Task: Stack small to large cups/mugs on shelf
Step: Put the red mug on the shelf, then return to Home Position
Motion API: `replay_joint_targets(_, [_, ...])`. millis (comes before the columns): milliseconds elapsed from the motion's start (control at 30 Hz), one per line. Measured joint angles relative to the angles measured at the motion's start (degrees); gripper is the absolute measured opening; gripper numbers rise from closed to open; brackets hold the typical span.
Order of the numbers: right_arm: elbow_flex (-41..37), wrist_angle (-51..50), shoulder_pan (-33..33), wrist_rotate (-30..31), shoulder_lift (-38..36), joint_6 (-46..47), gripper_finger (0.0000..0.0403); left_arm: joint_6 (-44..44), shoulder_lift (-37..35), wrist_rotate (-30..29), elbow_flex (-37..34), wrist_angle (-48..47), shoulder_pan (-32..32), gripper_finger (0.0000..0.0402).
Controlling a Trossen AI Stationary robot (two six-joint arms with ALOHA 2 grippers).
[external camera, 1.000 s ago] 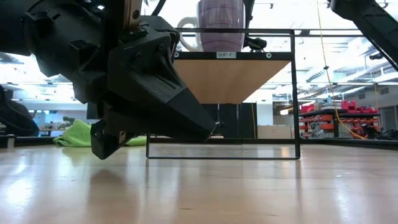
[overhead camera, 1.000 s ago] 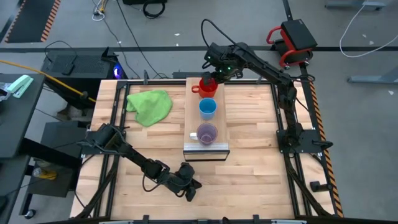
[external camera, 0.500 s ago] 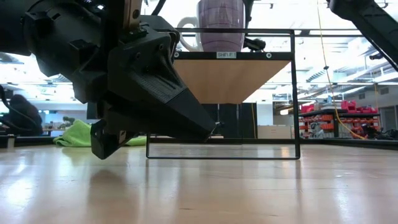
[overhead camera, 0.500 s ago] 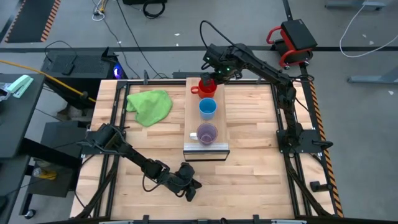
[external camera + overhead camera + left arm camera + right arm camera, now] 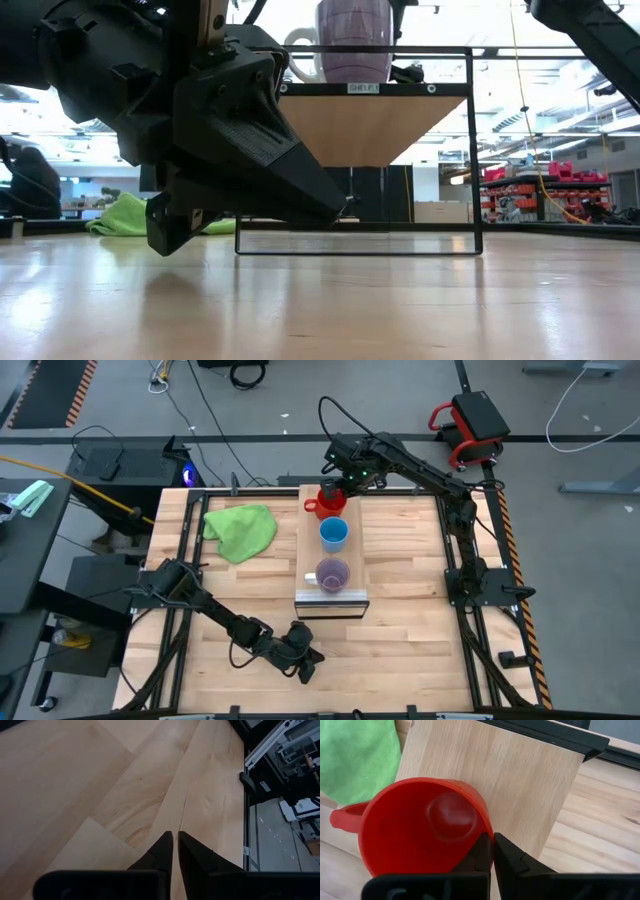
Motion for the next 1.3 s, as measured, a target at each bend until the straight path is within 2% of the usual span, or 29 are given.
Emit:
replay_joint_targets(467, [0.78,-0.12,0.04,0.3,-0.1,-1.49,0.005,0.0,0.0,0.0,0.0,0.01,0.0,0.0028])
replay_joint_targets(767, [1.2,-0.29,0.37,0.3,-0.18,-1.94,0.0058,0.02,0.0,0.0,0.0,-0.01,0.0,0.0036])
replay_joint_targets(1033, [1.22,-2.85,0.35,0.95,-0.52,-1.99,0.0066,0.0,0.0,0.0,0.0,-0.01,0.0,0.0026])
replay_joint_targets(1300, [1.25,-3.09,0.33,2.2,-4.05,-2.21,0.0066,-0.02,0.0,0.0,0.0,-0.03,0.0,0.0031])
